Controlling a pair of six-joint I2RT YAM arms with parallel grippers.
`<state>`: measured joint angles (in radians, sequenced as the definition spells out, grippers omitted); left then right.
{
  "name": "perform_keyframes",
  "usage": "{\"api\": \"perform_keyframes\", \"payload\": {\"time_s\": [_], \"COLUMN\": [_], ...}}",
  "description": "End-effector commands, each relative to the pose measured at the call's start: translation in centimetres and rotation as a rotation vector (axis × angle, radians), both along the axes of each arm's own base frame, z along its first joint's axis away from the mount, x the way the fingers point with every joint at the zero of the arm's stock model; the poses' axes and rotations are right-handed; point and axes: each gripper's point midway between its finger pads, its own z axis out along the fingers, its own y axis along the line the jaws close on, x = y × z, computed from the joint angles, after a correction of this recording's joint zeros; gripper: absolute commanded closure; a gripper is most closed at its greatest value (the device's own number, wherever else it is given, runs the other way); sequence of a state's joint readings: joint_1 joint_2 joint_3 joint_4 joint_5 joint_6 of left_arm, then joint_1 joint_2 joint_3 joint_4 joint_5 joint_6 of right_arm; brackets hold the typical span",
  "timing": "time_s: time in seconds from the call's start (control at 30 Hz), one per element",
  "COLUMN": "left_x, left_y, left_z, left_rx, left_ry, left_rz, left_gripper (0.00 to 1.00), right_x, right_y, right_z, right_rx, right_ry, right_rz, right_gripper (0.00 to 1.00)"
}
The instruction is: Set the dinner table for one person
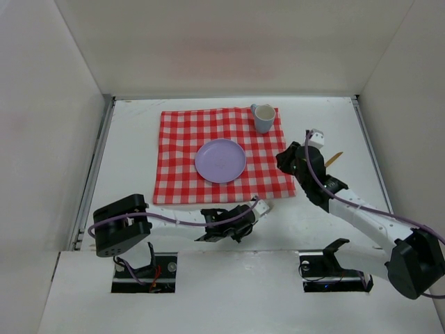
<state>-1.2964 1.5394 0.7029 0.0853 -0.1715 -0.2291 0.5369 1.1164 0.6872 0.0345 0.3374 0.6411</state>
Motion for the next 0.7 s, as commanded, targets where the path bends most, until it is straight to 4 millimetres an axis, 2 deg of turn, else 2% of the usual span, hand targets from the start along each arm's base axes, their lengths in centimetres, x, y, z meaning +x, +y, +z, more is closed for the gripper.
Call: {"api": "perform_keyframes", "payload": {"time_s": [0.0, 0.13, 0.27, 0.4, 0.47, 0.53, 0.67], "left_x": [-0.1, 0.5, 2.6, 5.3, 7.1, 9.7, 13.9], "left_y": [0.1, -0.5, -0.4, 0.7, 2.1, 4.6, 9.6], "left_z": [0.0, 2.8, 7.9, 13.1, 14.6, 15.5, 14.4], "left_rx": [0.020, -0.058, -0.202, -0.369, -0.425, -0.460, -0.417], "left_ry": [0.010, -0.027, -0.084, -0.150, -0.179, -0.204, -0.209], "left_rz": [-0.011, 0.011, 0.098, 0.216, 0.300, 0.431, 0.654], "left_gripper": [0.86, 0.90, 0.91, 0.91, 0.91, 0.91, 0.91], "right_x": [0.3, 0.3, 0.3, 0.3, 0.3, 0.3, 0.4], "right_y": [-1.1, -1.8, -2.2, -1.9, -1.9, -1.9, -1.8], "right_z": [1.5, 2.0, 1.9, 1.5, 1.5, 1.4, 1.3], "right_rx": [0.034, 0.058, 0.073, 0.070, 0.069, 0.068, 0.068], "right_ry": [-0.059, -0.083, -0.092, -0.083, -0.081, -0.079, -0.079], "right_rz": [-0.044, -0.066, -0.076, -0.067, -0.066, -0.066, -0.066], "right_gripper": [0.71, 0.59, 0.55, 0.54, 0.54, 0.54, 0.53]}}
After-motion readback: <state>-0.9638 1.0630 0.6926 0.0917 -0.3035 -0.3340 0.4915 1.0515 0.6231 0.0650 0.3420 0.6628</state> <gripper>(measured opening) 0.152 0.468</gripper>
